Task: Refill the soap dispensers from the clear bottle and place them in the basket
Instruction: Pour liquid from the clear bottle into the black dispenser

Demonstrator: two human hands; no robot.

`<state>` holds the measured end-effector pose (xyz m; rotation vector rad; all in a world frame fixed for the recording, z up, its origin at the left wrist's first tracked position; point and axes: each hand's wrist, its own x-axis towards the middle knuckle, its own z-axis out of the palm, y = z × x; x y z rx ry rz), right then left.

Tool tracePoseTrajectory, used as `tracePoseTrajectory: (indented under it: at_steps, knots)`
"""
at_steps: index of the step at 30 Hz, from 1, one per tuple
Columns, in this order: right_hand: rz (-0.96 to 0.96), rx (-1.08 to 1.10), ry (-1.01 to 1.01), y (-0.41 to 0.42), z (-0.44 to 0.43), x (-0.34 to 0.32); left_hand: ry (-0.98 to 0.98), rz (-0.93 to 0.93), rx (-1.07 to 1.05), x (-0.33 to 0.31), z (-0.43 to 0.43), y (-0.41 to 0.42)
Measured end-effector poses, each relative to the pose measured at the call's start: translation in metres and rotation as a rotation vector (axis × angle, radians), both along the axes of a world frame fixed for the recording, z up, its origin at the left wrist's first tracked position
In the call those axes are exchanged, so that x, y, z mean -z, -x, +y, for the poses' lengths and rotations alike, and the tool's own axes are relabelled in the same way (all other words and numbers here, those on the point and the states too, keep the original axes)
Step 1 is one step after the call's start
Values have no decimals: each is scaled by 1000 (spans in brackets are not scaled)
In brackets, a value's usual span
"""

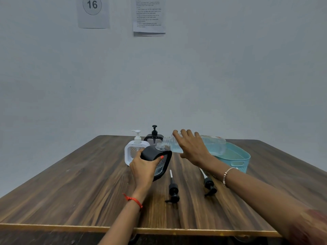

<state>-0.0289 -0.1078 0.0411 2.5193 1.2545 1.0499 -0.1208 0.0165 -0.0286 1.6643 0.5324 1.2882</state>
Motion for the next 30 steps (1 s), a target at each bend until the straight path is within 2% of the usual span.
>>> tracePoseTrajectory:
  at_steps: [12,19,24,27,30]
  knots:
    - [22,-26,-18,0,4,0,30,-23,28,1,3,1]
    - [118,-61,-121,1,11,-6,73,-25,41,0,8,3]
    - [330,-160,-368,-8,17,-10,128,-36,85,-4,12,2]
    - [604,-348,-620,-21,11,-8,167,-69,138,-7,15,4]
    - [880,-401,-900,-37,4,2,199,-94,164,-6,20,3]
